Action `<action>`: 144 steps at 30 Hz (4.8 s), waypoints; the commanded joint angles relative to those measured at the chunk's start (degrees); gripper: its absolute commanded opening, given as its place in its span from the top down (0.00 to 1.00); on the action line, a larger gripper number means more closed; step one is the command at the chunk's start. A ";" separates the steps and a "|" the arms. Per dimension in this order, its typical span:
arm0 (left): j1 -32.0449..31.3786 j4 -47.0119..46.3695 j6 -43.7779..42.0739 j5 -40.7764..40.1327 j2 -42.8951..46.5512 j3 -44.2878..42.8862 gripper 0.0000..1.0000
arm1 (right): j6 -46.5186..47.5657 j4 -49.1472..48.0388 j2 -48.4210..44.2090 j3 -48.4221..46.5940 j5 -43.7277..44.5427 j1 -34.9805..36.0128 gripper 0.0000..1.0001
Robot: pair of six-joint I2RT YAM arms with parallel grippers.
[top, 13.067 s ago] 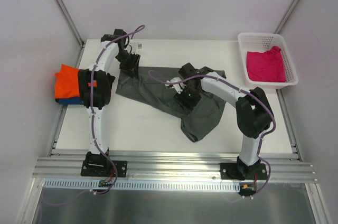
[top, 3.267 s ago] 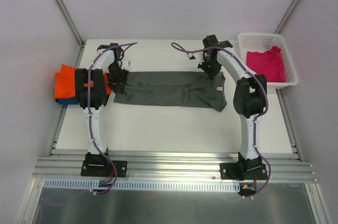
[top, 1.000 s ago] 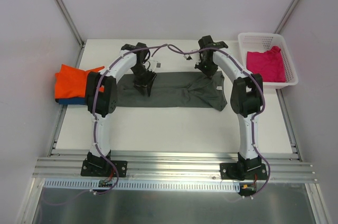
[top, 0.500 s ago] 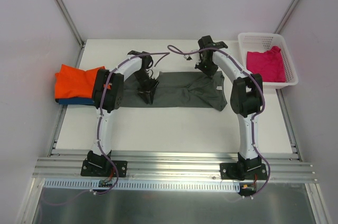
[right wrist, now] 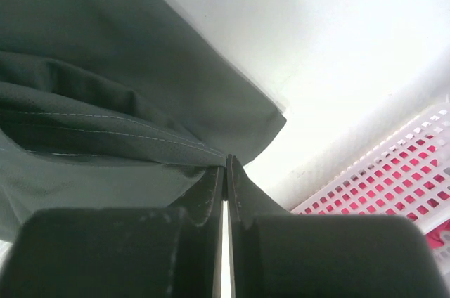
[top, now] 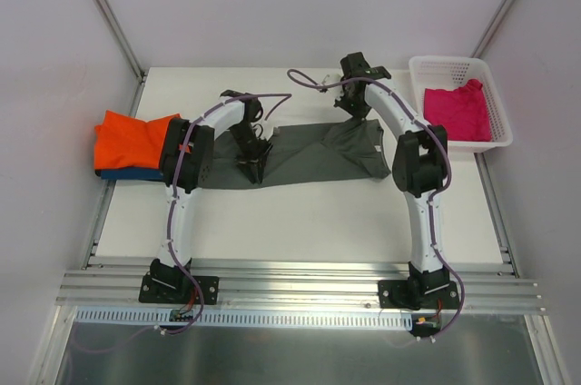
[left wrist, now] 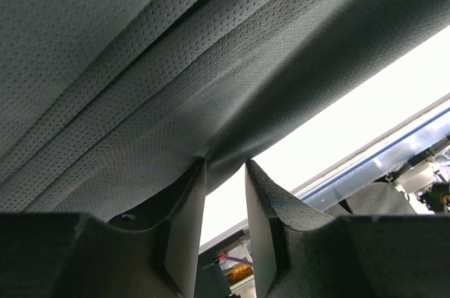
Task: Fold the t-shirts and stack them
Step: Fold the tshirt
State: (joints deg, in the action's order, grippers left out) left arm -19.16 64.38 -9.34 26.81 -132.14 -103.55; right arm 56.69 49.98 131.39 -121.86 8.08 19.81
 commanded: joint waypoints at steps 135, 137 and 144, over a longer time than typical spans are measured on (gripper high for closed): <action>0.61 1.27 -5.07 -15.91 6.37 -21.26 0.01 | -30.84 19.82 -5.01 -1.09 -42.18 -14.37 0.51; 1.14 1.36 -4.55 -16.00 5.84 -19.42 0.02 | -31.28 18.76 -4.31 -1.45 -41.30 -12.35 0.50; 5.70 0.66 -1.11 -11.43 2.51 -15.37 0.06 | -31.11 18.14 -2.28 1.01 -38.58 -5.93 0.47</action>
State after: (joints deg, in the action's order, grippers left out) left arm -15.16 63.53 -11.90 13.26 -128.03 -119.48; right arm 26.59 67.88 129.08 -121.25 -31.94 13.32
